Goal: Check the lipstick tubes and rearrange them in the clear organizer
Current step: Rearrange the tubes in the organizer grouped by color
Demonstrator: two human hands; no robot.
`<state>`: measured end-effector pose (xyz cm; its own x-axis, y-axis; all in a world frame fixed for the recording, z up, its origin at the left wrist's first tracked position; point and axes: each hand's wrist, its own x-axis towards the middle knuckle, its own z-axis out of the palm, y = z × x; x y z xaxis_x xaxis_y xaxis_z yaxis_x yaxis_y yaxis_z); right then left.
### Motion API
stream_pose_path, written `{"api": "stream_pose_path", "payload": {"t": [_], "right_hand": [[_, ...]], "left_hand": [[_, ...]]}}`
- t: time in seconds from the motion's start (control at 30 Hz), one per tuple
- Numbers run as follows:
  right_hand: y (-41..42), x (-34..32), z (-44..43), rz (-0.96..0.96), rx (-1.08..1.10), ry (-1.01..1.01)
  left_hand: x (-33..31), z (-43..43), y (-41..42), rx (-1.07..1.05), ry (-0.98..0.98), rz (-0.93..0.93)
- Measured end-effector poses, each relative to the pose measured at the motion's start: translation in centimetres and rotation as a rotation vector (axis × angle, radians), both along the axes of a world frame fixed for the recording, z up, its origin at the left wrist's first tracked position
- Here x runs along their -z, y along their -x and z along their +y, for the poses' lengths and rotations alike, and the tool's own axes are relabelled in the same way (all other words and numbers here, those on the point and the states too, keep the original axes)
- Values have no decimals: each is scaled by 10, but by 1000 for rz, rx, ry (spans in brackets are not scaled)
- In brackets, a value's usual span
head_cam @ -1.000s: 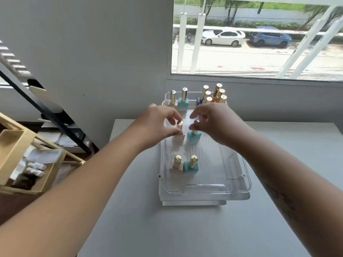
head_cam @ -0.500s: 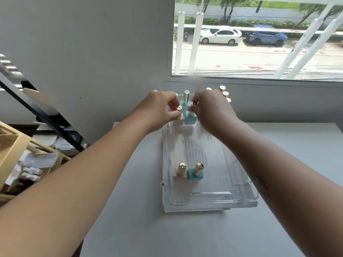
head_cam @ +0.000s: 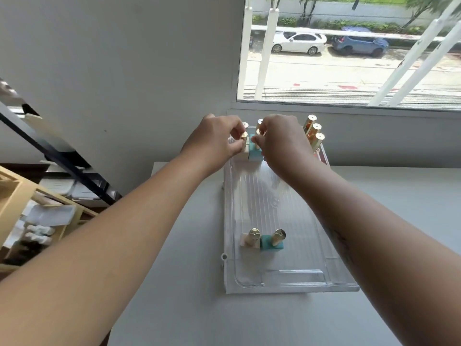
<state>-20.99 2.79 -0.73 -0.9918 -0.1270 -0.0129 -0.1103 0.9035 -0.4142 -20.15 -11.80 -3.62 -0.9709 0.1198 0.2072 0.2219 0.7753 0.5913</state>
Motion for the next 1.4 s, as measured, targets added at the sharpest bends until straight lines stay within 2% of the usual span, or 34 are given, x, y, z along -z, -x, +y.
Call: {"api": "stream_pose_path", "payload": {"t": [0.37,0.53,0.7,0.9,1.03,1.2,1.4], "right_hand": [[-11,11,8,61,55,162],[-29,7,23,14,38,273],[-61,-1,41,-20,-21,375],[-97,-3,63,-144,-173,385],[-115,0,77,-229,-253,317],[-135,5,84,-363,-313,275],[-146,11,74,-241,-283,315]], "left_hand": [[3,-2,-8,-31,-15,9],[-4,-2,-27,-44,-32,49],[-14,5,-61,-9,-100,-14],[-24,5,-108,0,-173,-166],[-24,6,-140,-35,-266,-249],[-14,11,-167,-72,-218,-303],[-5,16,-174,-100,-157,-269]]}}
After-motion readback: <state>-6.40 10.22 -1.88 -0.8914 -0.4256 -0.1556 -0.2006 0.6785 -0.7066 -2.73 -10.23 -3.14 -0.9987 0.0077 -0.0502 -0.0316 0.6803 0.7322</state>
